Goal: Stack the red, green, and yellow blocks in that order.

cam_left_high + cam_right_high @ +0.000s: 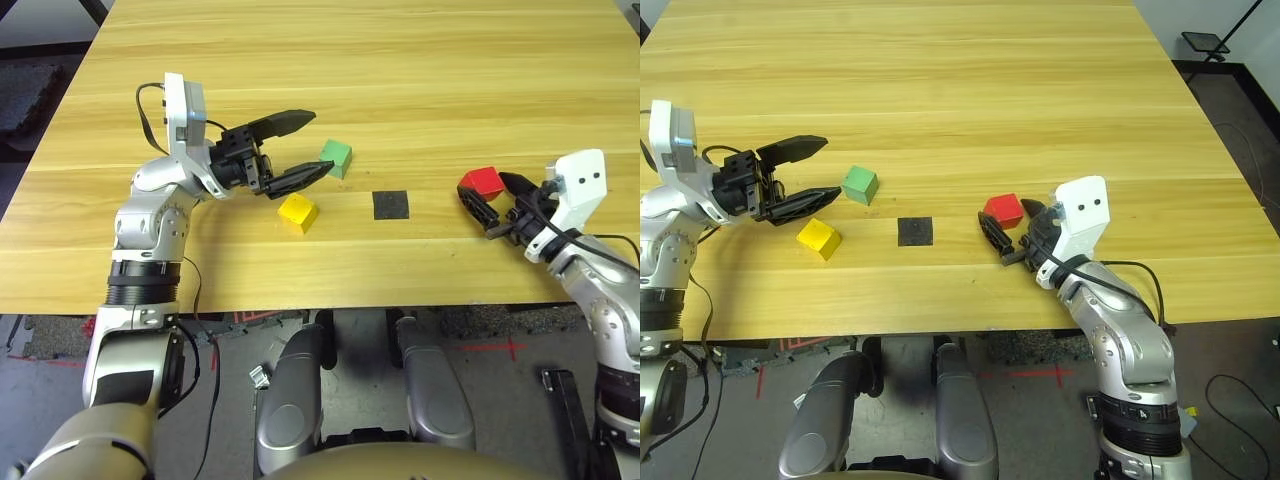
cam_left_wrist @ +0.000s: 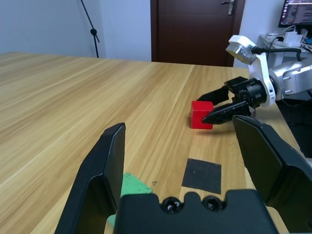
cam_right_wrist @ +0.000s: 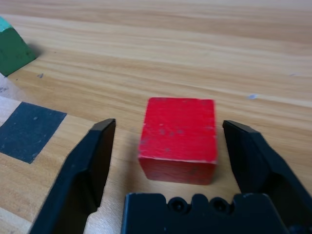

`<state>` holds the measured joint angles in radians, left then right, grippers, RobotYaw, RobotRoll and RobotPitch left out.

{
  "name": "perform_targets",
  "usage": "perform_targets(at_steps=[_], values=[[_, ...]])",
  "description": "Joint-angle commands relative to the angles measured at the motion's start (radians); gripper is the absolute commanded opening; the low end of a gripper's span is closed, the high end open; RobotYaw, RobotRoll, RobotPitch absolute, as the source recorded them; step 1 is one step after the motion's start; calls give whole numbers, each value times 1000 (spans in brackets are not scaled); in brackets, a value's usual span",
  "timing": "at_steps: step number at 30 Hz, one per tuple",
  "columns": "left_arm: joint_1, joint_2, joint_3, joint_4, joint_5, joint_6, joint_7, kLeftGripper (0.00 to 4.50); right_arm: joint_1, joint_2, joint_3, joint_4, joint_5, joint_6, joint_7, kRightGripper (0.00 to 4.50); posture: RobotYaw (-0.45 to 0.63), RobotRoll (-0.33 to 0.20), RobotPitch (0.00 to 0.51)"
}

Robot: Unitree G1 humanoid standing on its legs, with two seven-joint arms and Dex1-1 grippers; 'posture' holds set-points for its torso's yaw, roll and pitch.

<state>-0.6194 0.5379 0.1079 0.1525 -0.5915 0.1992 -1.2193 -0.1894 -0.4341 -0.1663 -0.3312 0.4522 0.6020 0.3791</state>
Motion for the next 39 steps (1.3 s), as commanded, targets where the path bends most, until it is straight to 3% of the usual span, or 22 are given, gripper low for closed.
perform_targets(at_steps=[1, 4, 5, 9, 13, 19, 24, 32, 39], values=[[19, 0, -4, -28, 2, 11, 4, 4500, 6, 5, 20, 7, -15, -14, 9, 3214, 200, 7, 327], [16, -1, -2, -28, 4, 10, 13, 4500, 2, 8, 22, 6, -15, -10, 9, 2199, 213, 12, 328], [15, -2, -2, -29, 4, 10, 15, 4500, 1, 8, 22, 7, -16, -10, 8, 2116, 213, 12, 328], [19, -1, -3, -37, 3, 11, 23, 4500, -16, 3, 32, 22, -24, -24, 20, 2116, 227, 19, 322], [28, 1, 2, -45, 5, 9, 35, 4500, -120, -62, 59, 80, -13, -59, 153, 2116, 232, 25, 312], [23, 5, 3, -40, 14, -4, 44, 4500, -342, -201, 131, 225, 47, -68, 511, 2116, 251, 25, 299], [30, 6, 8, -52, 15, -6, 56, 4500, -444, -252, 234, 338, -11, -166, 730, 2116, 289, 23, 292], [53, 6, 8, -92, 3, 4, 60, 4500, -563, -207, 351, 502, -96, -335, 934, 2116, 319, 26, 288], [80, 33, 8, -142, -18, 25, 24, 4500, -562, -144, 377, 587, -146, -438, 980, 2116, 363, 47, 292]])
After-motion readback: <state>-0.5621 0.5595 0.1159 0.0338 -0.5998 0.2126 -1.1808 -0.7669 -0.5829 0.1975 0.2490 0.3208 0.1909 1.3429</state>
